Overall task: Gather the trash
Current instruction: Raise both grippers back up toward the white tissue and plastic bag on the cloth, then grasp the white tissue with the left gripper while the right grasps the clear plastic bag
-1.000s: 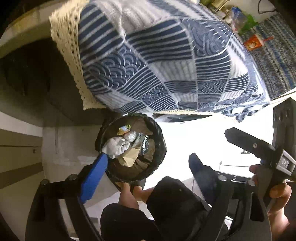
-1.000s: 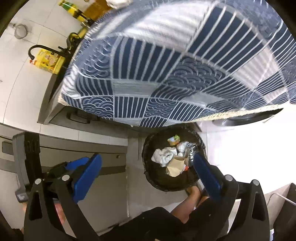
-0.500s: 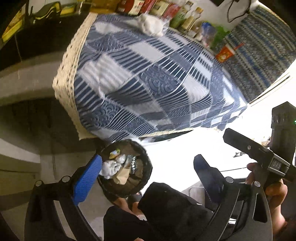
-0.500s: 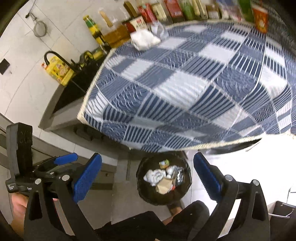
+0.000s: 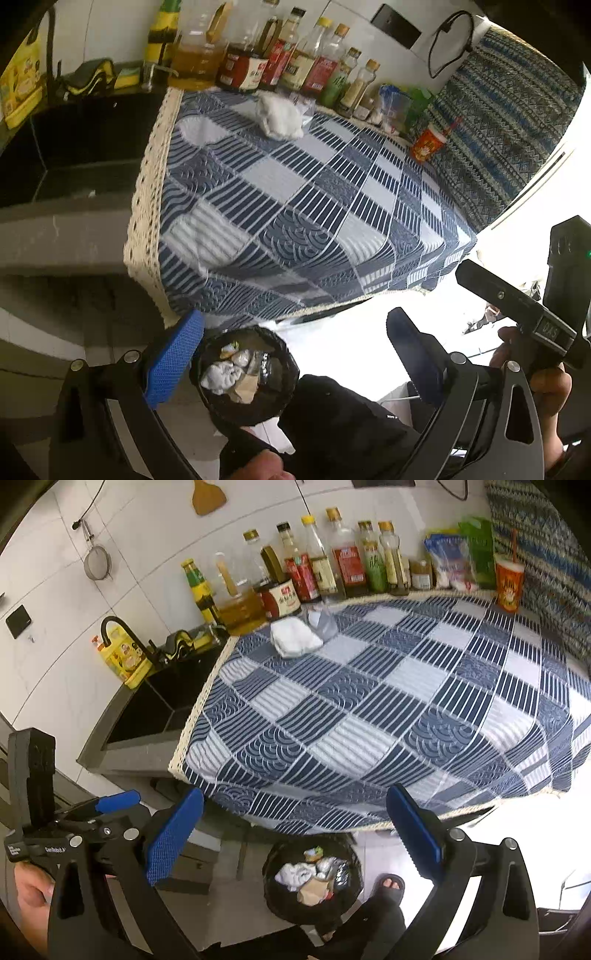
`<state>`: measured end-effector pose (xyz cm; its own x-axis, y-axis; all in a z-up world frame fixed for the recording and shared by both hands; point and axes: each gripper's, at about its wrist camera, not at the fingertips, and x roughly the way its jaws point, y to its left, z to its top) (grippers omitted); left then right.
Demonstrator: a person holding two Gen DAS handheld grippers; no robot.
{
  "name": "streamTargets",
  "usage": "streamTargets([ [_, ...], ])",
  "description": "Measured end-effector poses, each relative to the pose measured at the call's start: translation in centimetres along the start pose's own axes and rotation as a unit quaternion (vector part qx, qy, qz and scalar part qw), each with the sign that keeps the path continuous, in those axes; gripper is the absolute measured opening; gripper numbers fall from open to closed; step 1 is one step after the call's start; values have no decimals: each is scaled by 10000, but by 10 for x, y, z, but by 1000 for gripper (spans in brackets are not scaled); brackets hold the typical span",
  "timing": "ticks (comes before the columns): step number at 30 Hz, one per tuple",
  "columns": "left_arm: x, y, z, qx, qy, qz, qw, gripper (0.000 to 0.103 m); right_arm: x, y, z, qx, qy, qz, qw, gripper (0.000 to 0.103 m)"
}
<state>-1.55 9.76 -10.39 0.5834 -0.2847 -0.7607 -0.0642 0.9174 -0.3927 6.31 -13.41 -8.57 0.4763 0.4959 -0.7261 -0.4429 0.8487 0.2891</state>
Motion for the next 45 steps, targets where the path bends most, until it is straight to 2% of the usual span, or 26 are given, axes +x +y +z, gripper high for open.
streamTargets([
  [7, 0, -12, 22, 183, -115, 34, 9998, 96, -3, 2, 20, -153, -180, -16, 9997, 98],
  [11, 5, -12, 35, 87, -141, 55, 9998, 96, 4, -3, 36, -205, -229, 5, 9995, 98],
  [19, 27, -14, 71, -130, -189, 158, 9996, 96, 38, -24, 83, -439, -150, 81, 9989, 98],
  [22, 40, -22, 90, -166, -212, 214, 9994, 96, 52, -40, 106, -430, -98, 263, 9987, 98],
  [25, 52, -29, 109, -223, -224, 266, 9991, 96, 71, -54, 127, -470, 23, 202, 9987, 98],
  [30, 75, -33, 142, -344, -234, 413, 9983, 96, 108, -81, 164, -457, 222, 513, 9974, 98],
  [33, 93, -35, 163, -454, -69, 378, 9982, 96, 128, -93, 182, -546, 336, 554, 9964, 98],
  [36, 109, -43, 186, -429, 66, 542, 9976, 96, 155, -107, 204, -695, 526, 763, 9933, 98],
  [38, 120, -44, 199, -453, 128, 511, 9976, 96, 174, -116, 220, -736, 690, 1087, 9889, 98],
  [40, 132, -41, 212, -491, 150, 715, 9961, 96, 188, -118, 231, -994, 738, 1199, 9850, 98],
  [45, 167, -19, 233, -846, 285, 854, 9923, 95, 234, -118, 250, -1655, 978, 1792, 9649, 98],
])
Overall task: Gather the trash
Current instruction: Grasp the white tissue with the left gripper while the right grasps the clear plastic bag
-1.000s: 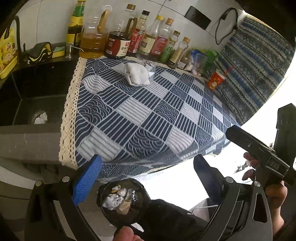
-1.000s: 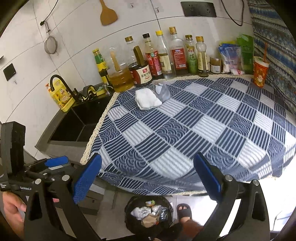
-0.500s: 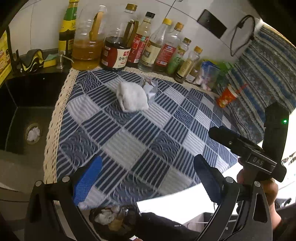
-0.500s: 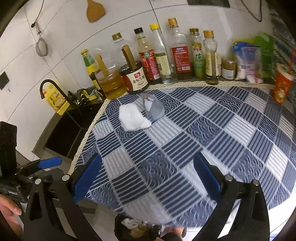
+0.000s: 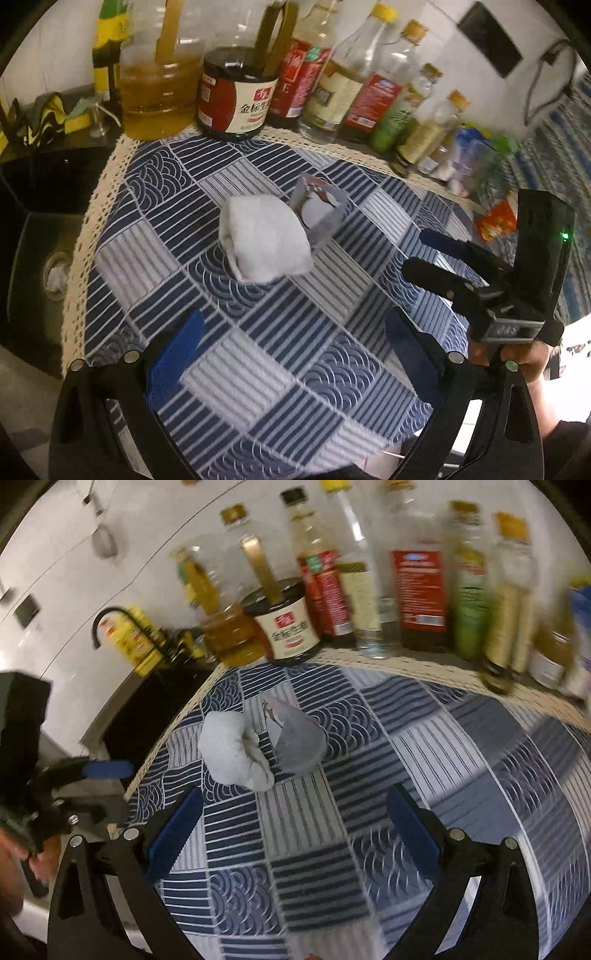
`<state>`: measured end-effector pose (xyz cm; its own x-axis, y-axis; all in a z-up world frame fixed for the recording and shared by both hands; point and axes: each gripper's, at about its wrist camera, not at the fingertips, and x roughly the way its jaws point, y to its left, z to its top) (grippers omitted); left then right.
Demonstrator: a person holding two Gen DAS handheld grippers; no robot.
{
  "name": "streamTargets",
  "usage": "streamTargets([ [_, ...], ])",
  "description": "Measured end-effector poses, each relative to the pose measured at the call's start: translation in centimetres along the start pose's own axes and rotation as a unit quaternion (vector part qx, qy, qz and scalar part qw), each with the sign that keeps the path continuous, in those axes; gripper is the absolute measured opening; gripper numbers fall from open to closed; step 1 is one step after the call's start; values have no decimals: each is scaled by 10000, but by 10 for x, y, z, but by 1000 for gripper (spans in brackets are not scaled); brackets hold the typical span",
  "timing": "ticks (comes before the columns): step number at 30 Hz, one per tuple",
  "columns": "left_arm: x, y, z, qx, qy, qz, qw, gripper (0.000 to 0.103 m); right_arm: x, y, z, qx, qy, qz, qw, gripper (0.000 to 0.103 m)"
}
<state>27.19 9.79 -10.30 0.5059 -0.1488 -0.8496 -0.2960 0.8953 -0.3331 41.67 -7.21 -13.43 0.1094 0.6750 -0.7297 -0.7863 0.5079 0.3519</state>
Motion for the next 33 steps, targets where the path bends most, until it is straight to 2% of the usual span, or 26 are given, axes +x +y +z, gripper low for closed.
streamTargets([
  [5, 26, 8, 22, -182, 0, 78, 9998, 93, 30, -6, 12, -610, 232, 390, 9971, 98],
  [9, 35, 12, 37, -334, -42, 174, 9993, 91, 45, -13, 20, -754, 322, 592, 9949, 94],
  [11, 43, 14, 42, -393, 24, 209, 9990, 90, 52, -14, 23, -864, 393, 625, 9935, 89],
  [16, 55, 21, 49, -637, 95, 326, 9974, 88, 63, -13, 30, -1139, 493, 653, 9901, 86],
  [18, 59, 25, 51, -765, 111, 279, 9966, 88, 69, -11, 31, -1249, 540, 639, 9886, 81],
  [19, 63, 27, 51, -793, 148, 295, 9963, 87, 71, -11, 31, -1285, 587, 614, 9881, 75],
  [20, 66, 29, 52, -822, 175, 331, 9959, 85, 75, -11, 32, -1343, 635, 608, 9870, 73],
  [22, 70, 33, 53, -896, 203, 287, 9954, 70, 80, -13, 33, -1374, 687, 625, 9862, 73],
  [24, 71, 35, 53, -912, 160, 314, 9952, 68, 87, -16, 36, -1324, 747, 673, 9861, 73],
  [29, 77, 40, 50, -980, 202, 168, 9948, 50, 94, -12, 37, -1445, 756, 763, 9837, 73],
  [33, 75, 43, 47, -1037, 114, 48, 9945, 42, 100, -13, 36, -1459, 825, 777, 9828, 70],
])
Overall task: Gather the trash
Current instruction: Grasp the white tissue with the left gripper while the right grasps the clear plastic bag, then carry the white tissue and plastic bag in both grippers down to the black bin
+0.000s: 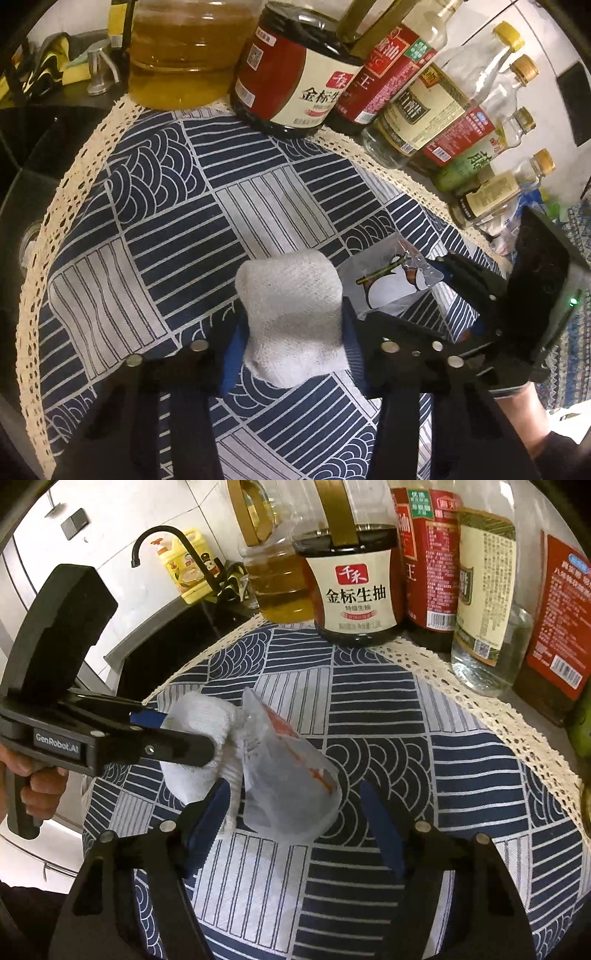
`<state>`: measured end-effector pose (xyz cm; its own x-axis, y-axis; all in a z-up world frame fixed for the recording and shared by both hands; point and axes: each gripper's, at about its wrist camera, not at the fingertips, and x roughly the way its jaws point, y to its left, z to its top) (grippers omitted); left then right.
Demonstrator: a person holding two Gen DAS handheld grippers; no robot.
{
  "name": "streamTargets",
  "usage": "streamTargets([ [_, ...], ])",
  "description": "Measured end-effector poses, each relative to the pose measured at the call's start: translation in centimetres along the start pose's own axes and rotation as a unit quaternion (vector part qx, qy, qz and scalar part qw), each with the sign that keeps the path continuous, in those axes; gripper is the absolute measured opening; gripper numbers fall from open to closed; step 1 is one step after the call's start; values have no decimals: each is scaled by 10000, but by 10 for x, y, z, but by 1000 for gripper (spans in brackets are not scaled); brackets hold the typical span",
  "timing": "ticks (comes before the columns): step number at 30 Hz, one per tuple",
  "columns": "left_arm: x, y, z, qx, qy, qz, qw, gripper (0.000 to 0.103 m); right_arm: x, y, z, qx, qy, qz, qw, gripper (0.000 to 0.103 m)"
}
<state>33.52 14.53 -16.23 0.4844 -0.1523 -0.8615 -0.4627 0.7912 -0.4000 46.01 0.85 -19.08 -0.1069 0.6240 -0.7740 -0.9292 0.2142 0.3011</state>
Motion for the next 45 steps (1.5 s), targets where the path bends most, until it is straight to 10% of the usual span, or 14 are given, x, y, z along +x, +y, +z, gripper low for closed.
streamTargets([
  [5, -6, 6, -4, -58, -64, -127, 9999, 35, 2, 1, -1, 64, 20, -23, 10000, 55],
  [29, -62, 7, -46, 555, -380, -273, 9974, 31, -49, 46, -38, 552, -379, -248, 9974, 54],
  [45, -117, 9, -100, 1616, -496, -839, 9820, 31, -101, 148, -86, 1108, -757, -1189, 9838, 54],
])
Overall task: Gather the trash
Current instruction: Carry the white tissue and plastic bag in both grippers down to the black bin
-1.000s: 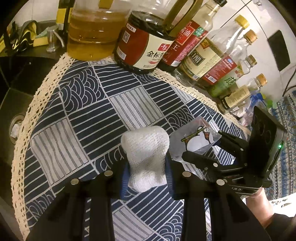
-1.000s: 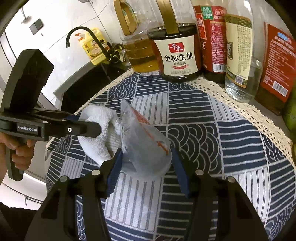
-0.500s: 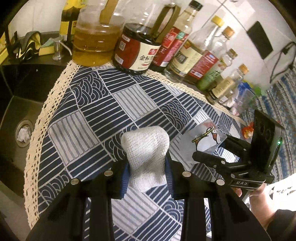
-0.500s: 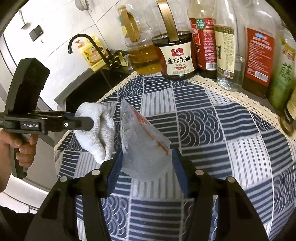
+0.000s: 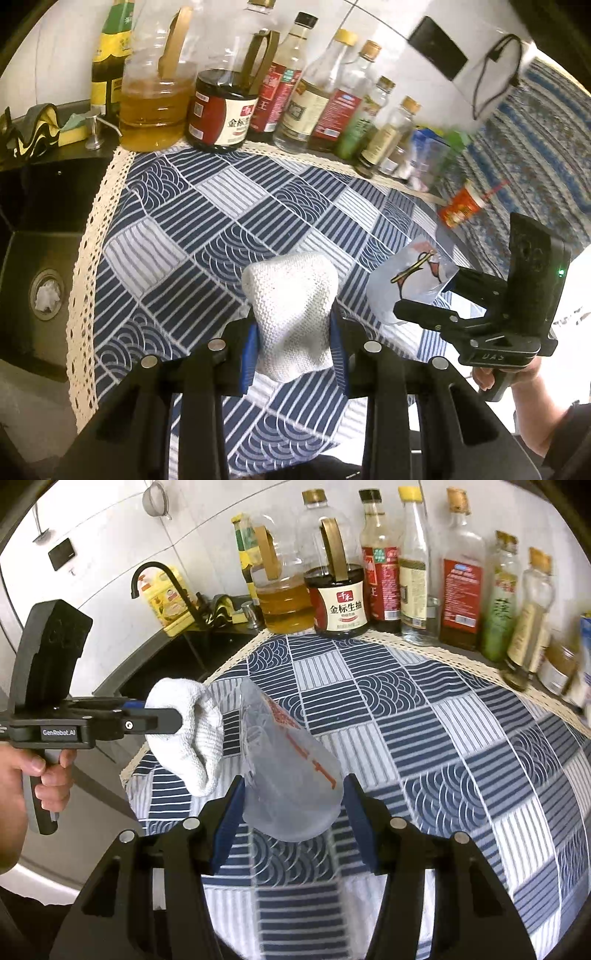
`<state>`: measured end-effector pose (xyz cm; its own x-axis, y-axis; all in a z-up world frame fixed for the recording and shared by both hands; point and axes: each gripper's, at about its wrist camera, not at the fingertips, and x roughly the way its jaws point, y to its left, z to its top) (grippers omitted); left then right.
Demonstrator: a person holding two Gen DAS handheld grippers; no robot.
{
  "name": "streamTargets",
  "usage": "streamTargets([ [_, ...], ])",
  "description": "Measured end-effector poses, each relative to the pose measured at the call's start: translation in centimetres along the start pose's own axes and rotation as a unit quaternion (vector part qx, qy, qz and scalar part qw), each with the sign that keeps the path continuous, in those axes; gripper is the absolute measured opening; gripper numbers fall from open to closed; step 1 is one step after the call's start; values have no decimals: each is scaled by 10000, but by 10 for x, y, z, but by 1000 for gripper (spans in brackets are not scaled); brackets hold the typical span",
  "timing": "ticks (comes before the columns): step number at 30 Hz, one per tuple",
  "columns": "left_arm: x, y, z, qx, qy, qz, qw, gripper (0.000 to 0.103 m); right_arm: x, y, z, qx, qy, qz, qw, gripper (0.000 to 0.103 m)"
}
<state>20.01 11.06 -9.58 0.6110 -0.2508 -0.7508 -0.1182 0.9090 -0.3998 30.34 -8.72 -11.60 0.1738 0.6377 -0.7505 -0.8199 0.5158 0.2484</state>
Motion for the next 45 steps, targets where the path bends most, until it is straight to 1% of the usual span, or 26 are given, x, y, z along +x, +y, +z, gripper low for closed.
streamTargets([
  [9, -37, 8, -39, 493, -42, -350, 9982, 31, -15, 59, -39, 475, -48, -466, 9978, 54],
  [13, -52, 16, -54, 584, -42, -513, 9970, 31, -21, 88, -53, 591, -52, -666, 9960, 54],
  [17, -72, 17, -73, 752, -62, -692, 9947, 31, -30, 117, -67, 685, -129, -825, 9941, 54],
  [23, -91, 17, -97, 927, 44, -881, 9918, 31, -51, 152, -94, 913, -308, -1108, 9892, 54],
  [28, -99, 14, -118, 1025, 170, -971, 9898, 31, -58, 175, -120, 1151, -314, -1109, 9867, 54],
  [32, -103, 15, -136, 1054, 263, -939, 9896, 31, -48, 190, -140, 1358, -257, -927, 9861, 54],
  [35, -99, 19, -153, 987, 437, -903, 9900, 31, -40, 200, -150, 1443, -142, -773, 9864, 54],
  [39, -96, 24, -167, 889, 529, -904, 9905, 31, -37, 205, -160, 1414, -51, -728, 9873, 54],
  [45, -83, 33, -187, 655, 766, -791, 9918, 31, -21, 200, -177, 1491, 164, -564, 9871, 54],
])
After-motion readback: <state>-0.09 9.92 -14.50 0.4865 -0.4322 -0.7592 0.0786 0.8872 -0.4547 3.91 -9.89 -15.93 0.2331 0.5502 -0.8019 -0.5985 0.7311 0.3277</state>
